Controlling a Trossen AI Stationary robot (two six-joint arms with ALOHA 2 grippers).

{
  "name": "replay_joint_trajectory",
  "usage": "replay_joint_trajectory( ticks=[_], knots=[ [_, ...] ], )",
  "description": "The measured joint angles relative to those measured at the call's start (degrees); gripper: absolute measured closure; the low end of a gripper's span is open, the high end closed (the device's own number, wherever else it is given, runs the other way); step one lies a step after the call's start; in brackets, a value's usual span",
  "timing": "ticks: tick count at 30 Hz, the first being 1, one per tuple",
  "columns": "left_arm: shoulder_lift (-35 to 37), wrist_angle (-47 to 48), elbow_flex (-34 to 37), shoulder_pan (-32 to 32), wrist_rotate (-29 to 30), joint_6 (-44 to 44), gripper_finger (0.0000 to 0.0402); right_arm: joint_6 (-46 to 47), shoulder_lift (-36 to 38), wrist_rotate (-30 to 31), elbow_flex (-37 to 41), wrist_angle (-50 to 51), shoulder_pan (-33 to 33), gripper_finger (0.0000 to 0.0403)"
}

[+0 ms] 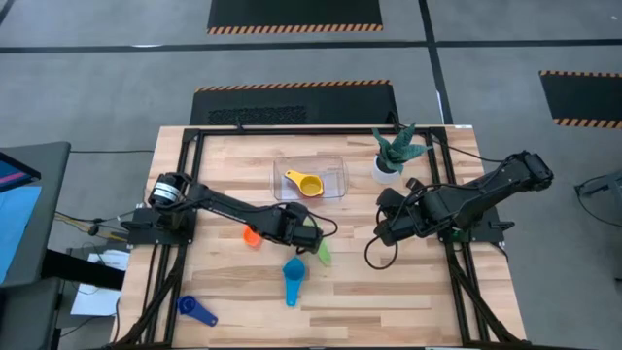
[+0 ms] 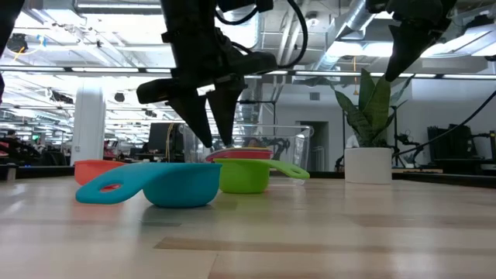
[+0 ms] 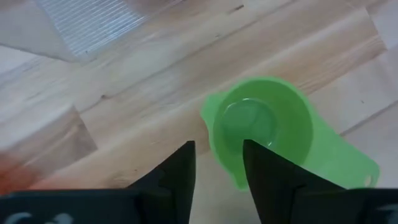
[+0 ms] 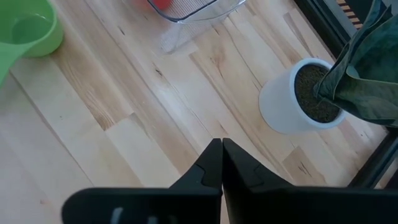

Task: Nest measuring cups in basket
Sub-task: Stack the green measuring cup on top of the yellow measuring cup in the transparent bin

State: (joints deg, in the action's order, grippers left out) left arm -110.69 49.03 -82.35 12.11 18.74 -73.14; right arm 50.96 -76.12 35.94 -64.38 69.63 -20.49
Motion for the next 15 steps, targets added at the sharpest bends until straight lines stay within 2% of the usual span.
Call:
replay_joint_trajectory(
  ticks=[15],
  knots=[
    [0.0,-2.8,0.7,-0.6,1.1,3.2,0.0278,-0.4,0.0,0.0,0.0,0.0,0.0,0.0382]
  ],
)
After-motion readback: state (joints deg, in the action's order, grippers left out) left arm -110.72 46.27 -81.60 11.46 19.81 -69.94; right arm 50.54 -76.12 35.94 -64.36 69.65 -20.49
